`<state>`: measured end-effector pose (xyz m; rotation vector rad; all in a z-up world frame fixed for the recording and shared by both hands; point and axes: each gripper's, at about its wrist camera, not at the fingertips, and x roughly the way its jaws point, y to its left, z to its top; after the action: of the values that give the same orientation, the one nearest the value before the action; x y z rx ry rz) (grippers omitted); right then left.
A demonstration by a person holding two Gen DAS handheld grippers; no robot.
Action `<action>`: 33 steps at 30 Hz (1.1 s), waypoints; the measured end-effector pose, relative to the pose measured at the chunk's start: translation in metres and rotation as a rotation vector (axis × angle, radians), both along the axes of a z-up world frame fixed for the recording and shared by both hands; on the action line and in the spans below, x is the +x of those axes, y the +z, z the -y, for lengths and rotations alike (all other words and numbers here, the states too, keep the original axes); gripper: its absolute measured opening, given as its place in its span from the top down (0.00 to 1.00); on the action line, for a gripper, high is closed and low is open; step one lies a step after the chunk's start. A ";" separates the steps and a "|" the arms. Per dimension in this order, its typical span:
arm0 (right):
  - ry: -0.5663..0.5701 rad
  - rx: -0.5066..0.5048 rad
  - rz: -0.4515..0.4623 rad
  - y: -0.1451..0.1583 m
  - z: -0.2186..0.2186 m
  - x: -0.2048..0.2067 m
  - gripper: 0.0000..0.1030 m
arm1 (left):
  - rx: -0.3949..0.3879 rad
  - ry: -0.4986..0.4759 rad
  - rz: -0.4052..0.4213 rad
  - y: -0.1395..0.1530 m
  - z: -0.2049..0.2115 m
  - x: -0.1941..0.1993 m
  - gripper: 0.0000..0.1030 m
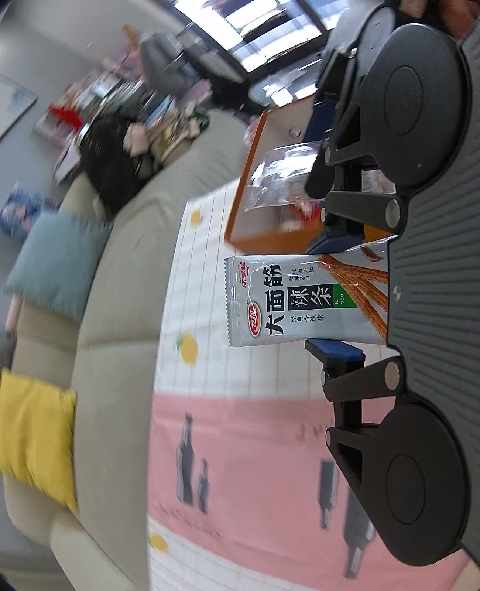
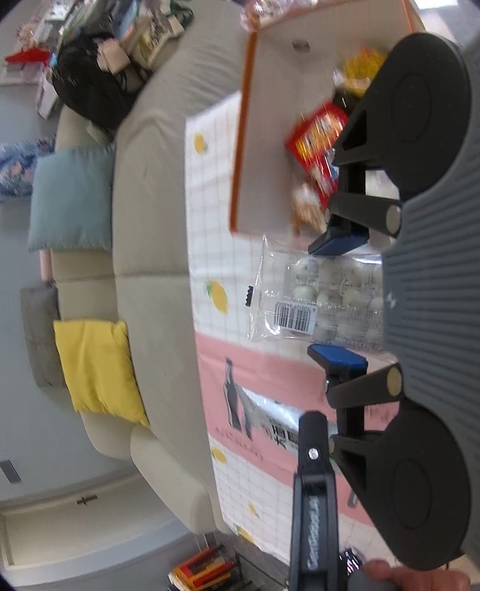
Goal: Organize snacks
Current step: 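Carry both packets into the orange box with both grippers and release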
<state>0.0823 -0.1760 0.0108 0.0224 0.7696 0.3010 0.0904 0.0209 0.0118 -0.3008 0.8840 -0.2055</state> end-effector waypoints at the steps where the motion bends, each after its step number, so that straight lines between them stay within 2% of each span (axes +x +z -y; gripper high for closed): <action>1: -0.012 -0.009 0.008 0.003 0.009 0.001 0.51 | -0.001 -0.019 0.004 0.002 0.007 0.002 0.47; 9: -0.105 -0.090 0.028 0.014 0.077 0.020 0.51 | -0.021 -0.202 0.009 0.014 0.073 0.027 0.47; 15: -0.128 -0.152 -0.017 0.007 0.122 0.040 0.51 | -0.046 -0.332 -0.039 -0.004 0.114 0.055 0.47; 18: -0.138 -0.165 -0.065 -0.003 0.143 0.053 0.51 | -0.027 -0.384 -0.070 -0.018 0.134 0.072 0.47; 27: -0.116 -0.254 -0.168 -0.047 0.164 0.092 0.51 | 0.023 -0.464 -0.147 -0.056 0.179 0.106 0.47; 33: -0.046 -0.309 -0.235 -0.078 0.166 0.118 0.51 | 0.054 -0.461 -0.192 -0.080 0.195 0.122 0.47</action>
<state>0.2001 -0.3423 -0.0669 -0.2195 1.0406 0.1342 0.2121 -0.1742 -0.0684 -0.0613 1.1406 -0.5858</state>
